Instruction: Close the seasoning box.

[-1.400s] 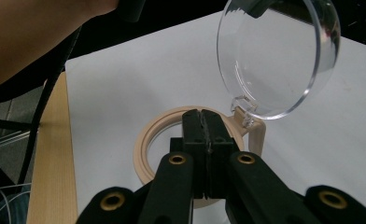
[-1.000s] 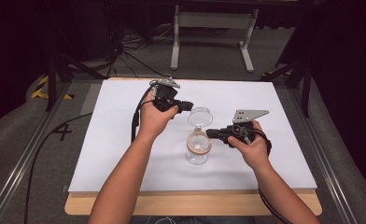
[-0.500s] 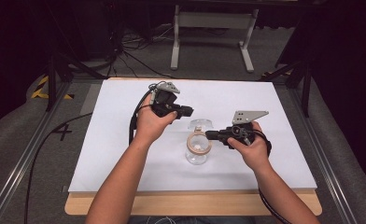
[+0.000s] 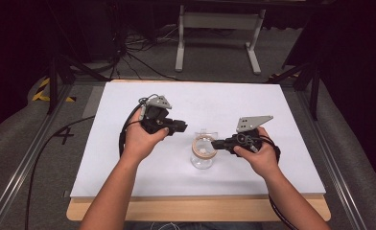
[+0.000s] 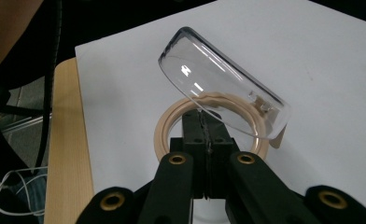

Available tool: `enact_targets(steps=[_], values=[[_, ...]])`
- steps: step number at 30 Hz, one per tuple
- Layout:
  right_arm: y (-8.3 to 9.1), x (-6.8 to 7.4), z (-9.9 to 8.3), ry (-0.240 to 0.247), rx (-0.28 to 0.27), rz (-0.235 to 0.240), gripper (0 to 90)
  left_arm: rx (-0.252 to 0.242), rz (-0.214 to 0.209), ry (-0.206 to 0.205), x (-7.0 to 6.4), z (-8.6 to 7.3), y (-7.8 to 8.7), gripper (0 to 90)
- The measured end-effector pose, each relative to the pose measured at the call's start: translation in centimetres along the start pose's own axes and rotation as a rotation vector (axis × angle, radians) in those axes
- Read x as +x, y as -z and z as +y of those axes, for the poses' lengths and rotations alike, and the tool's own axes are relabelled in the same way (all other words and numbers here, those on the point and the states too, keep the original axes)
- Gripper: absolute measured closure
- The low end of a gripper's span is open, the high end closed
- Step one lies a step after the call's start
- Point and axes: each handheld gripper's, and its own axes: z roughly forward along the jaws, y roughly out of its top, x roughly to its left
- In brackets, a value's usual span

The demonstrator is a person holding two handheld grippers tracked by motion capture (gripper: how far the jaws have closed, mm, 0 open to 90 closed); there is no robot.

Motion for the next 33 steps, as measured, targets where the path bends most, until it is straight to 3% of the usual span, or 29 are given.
enact_targets(steps=[4,6,13,21,33], values=[[0.0,0.2,0.0,0.006,0.026,0.009,90.0,-0.006,-0.013,0.030,-0.6,-1.5,1.0,79.8],[-0.1,0.3,0.0,0.009,0.053,0.019,90.0,0.005,-0.003,0.038,-1.0,-2.7,1.6,79.3],[-0.3,0.5,-0.3,0.025,0.099,0.030,90.0,0.039,0.021,0.050,-1.4,-4.5,2.7,78.0],[-0.5,0.6,-0.7,0.023,0.141,0.045,90.0,0.057,0.021,0.059,-1.3,-5.2,3.2,77.8],[-0.7,0.5,-1.2,0.013,0.195,0.067,90.0,0.093,0.014,0.062,-1.1,-5.5,2.1,76.2]])
